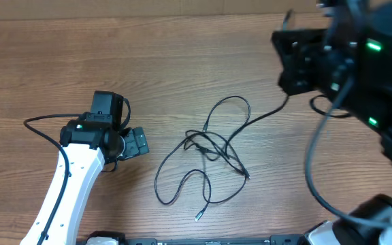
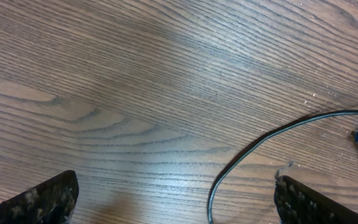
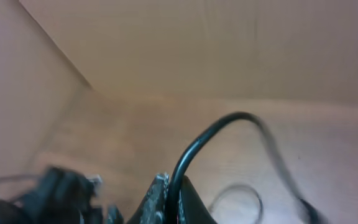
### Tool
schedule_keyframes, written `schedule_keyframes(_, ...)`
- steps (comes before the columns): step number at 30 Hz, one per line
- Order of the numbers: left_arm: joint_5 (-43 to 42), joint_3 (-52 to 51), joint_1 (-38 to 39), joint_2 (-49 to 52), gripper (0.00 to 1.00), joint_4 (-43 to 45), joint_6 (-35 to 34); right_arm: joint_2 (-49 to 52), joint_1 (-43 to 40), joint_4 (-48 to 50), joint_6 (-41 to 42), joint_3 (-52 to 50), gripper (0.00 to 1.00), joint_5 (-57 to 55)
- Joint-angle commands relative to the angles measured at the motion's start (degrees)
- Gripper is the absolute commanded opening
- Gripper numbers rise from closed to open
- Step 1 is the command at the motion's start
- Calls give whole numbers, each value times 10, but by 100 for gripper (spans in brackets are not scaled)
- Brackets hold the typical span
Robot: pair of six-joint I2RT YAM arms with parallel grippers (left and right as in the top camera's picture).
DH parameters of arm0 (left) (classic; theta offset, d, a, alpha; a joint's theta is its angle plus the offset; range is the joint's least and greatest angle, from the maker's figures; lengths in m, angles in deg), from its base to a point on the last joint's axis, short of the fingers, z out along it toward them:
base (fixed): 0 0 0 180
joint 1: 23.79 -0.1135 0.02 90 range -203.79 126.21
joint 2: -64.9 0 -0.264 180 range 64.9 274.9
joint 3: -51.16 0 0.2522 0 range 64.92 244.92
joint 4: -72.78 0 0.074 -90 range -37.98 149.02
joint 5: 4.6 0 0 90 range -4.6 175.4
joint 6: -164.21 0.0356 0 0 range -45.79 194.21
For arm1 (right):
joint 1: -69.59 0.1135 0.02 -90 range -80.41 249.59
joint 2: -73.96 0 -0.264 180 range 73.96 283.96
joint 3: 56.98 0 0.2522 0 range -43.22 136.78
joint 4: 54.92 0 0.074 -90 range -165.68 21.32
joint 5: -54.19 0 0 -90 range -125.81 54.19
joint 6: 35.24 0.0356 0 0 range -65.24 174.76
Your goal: Untangle cables
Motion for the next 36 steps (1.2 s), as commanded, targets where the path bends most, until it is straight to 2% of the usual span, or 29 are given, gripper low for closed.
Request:
schedule_keyframes(1,9,2,1,0,100,1,9,-1,-2,-14,-4,5,4,-8)
schedule_keyframes(7,10,2,1,0,100,3,8,0,-2,-27,-2,5,4,1)
schedule_keyframes(10,6,2,1,0,100,52,6,0,-2,-39,-2,5,4,1)
schedule_keyframes(12,-37,2,1,0,99,64,4,0,-2,-44,-2,5,4,1)
schedule_keyframes(15,-317,2,5,0,100,125,177,0,-2,-44,-2,5,4,1)
schedule_keyframes(18,-533,2,20,0,100,157,349,0,-2,-43,0,5,4,5)
schedule_keyframes(19,-587,2,29,0,100,169,388,0,-2,-43,0,5,4,10)
schedule_keyframes(23,-621,2,58,0,100,212,402,0,-2,-44,0,5,4,12)
schedule_keyframes(27,-663,2,104,0,100,250,458,0,-2,-44,0,5,4,12)
schedule_keyframes(31,-668,2,136,0,100,294,474,0,-2,-44,-2,5,4,24)
schedule_keyframes(36,-680,2,163,0,98,311,544,0,-2,-44,-3,5,4,36)
